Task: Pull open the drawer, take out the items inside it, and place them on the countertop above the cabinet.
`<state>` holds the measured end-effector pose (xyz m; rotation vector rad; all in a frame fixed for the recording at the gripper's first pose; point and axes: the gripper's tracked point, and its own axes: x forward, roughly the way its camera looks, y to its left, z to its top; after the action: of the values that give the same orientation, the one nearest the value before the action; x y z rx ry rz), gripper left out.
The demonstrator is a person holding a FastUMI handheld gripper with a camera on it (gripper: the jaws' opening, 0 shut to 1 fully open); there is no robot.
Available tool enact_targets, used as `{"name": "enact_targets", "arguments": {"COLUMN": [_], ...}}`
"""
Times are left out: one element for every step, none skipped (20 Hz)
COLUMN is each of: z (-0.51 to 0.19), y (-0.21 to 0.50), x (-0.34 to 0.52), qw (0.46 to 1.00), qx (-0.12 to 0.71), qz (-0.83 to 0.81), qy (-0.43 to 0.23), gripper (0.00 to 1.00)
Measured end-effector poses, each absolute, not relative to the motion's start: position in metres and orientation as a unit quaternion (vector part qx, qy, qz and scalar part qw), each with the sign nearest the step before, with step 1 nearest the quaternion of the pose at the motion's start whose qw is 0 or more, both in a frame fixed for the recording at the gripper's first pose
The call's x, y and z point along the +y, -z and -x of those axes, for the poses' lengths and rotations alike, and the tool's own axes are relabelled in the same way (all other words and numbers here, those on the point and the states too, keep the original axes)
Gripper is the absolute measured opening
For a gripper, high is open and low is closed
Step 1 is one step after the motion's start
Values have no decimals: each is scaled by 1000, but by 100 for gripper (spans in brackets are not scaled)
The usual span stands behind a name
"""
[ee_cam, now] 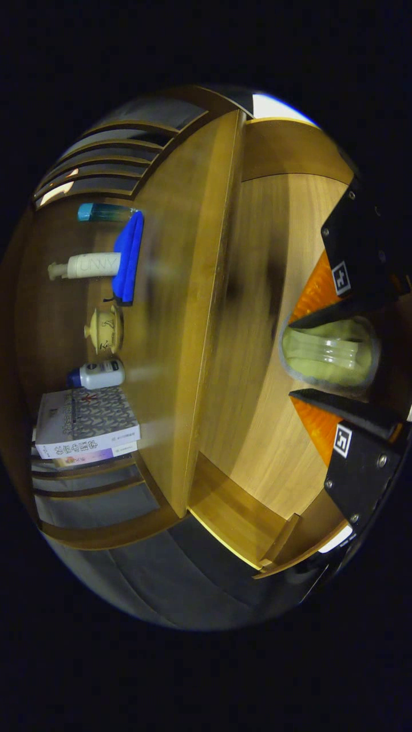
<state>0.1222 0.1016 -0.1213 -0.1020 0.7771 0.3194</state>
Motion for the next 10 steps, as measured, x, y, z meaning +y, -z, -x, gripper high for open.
{"name": "enact_targets", "arguments": {"z": [-123,-122,-123,-123,-123,-123,-123,-123,-123,-121], "y": [124,124,124,126,124,122,119,116,112,110], "x": [99,98,95,95,96,98,98,99,100,103], "qw": [910,910,910,911,912,914,917,921,923,925], "qx": [382,385,385,382,378,369,358,347,338,332], "qz": [49,47,46,43,44,47,51,53,52,49], "qy": [-152,-149,-144,-148,-154,-162,-168,-171,-175,-181], "gripper": [59,54,46,39,32,26,24,23,23,23]}}
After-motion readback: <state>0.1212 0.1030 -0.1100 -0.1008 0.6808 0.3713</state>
